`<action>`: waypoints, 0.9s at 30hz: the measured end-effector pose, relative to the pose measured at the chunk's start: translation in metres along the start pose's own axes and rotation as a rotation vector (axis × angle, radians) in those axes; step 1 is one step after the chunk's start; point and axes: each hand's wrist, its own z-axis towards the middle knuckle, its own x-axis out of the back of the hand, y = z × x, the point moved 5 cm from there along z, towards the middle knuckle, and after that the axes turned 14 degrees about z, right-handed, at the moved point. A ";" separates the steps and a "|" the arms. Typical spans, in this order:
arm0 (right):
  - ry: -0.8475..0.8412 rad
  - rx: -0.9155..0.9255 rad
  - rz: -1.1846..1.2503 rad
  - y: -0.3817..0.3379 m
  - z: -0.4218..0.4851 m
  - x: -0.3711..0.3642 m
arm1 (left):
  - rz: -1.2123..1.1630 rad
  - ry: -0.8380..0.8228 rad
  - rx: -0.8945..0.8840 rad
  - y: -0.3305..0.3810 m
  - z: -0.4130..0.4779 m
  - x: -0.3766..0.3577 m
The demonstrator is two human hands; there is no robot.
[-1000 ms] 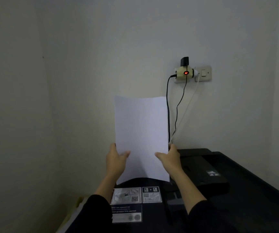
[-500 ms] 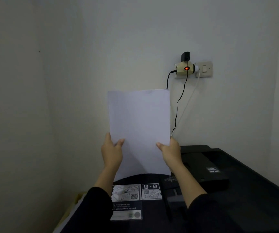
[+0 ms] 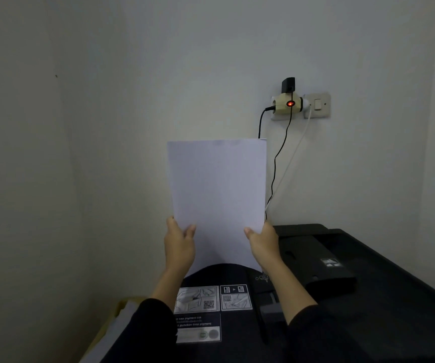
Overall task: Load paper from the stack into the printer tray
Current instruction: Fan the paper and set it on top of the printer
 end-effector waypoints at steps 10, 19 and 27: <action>-0.014 -0.068 -0.030 0.016 -0.005 0.003 | 0.060 -0.091 0.033 -0.015 -0.013 -0.011; 0.071 0.059 -0.074 -0.015 -0.012 0.003 | 0.148 0.079 0.110 0.007 -0.020 0.005; 0.053 -0.207 -0.261 -0.017 -0.016 0.005 | 0.478 -0.103 0.188 0.018 -0.005 0.027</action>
